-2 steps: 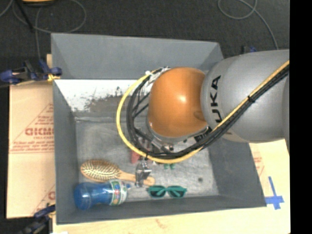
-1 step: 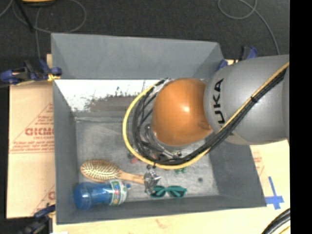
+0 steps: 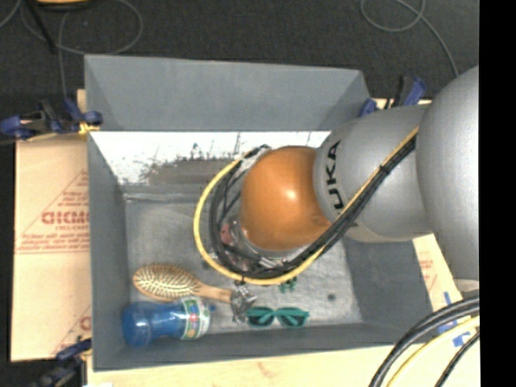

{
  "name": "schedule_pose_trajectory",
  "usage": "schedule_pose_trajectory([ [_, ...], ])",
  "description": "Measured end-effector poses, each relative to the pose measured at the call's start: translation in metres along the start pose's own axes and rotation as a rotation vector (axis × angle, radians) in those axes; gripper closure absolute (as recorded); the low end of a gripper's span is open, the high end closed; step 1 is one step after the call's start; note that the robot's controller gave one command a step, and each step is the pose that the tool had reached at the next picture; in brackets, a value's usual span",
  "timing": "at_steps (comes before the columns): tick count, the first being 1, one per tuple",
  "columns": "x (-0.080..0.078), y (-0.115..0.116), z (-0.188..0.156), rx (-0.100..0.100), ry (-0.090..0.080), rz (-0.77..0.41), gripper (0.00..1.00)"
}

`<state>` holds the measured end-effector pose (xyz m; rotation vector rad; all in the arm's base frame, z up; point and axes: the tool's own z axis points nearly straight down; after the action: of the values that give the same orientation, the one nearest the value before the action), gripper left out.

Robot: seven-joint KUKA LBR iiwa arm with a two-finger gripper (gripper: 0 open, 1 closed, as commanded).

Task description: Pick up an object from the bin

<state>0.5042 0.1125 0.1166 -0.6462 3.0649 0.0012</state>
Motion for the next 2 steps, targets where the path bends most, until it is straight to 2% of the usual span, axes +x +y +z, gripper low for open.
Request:
schedule_pose_trajectory([
  [1, 0.0037, 0.0080, 0.0427, 0.001, -0.009, 0.008, 1.00],
  [2, 0.0036, 0.0080, 0.0427, 0.001, -0.009, 0.009, 1.00],
])
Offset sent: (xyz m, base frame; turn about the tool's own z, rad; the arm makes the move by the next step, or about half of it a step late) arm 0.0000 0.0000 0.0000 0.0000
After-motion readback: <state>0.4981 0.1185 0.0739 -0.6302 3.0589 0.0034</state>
